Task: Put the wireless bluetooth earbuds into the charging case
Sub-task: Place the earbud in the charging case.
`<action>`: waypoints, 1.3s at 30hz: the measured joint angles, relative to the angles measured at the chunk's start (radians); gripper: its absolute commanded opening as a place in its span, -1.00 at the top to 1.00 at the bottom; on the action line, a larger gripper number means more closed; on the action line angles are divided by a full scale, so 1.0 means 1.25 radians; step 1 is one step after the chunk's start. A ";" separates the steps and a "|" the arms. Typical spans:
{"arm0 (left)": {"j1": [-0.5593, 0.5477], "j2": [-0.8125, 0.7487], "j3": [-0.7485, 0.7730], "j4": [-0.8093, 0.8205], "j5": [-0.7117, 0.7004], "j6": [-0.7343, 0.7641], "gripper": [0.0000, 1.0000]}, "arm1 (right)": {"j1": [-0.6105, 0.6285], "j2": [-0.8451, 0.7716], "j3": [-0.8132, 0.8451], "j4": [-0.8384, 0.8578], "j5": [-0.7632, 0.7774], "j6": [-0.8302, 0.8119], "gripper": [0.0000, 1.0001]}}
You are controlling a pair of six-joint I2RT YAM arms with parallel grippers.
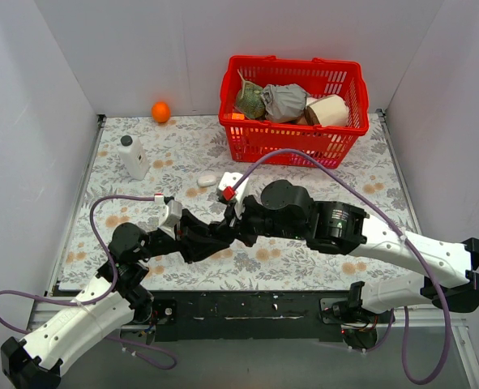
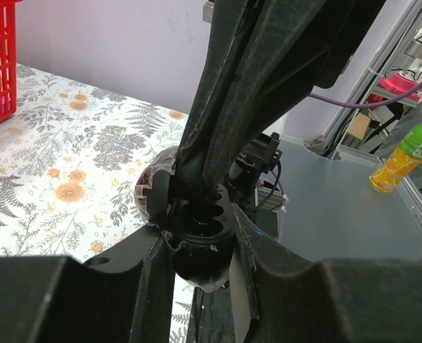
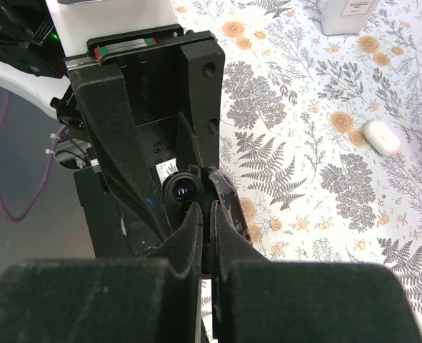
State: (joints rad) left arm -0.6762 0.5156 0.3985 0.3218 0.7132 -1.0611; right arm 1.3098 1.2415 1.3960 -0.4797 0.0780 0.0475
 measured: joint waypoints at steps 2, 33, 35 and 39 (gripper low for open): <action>0.000 0.000 0.000 0.005 0.000 -0.001 1.00 | 0.001 -0.008 -0.004 0.004 0.008 0.002 0.97; 0.000 0.018 -0.001 0.025 0.002 -0.003 1.00 | 0.016 -0.017 -0.028 0.049 -0.027 -0.018 0.97; 0.000 0.018 -0.004 0.025 0.001 -0.005 1.00 | 0.016 -0.017 -0.033 0.057 -0.023 -0.017 0.97; 0.000 0.017 -0.009 0.031 0.001 -0.008 1.00 | 0.016 -0.017 -0.041 0.070 -0.020 -0.017 0.97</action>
State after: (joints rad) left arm -0.6762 0.5373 0.3870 0.3603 0.7147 -1.0706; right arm 1.3293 1.2198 1.3445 -0.3920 0.0536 0.0257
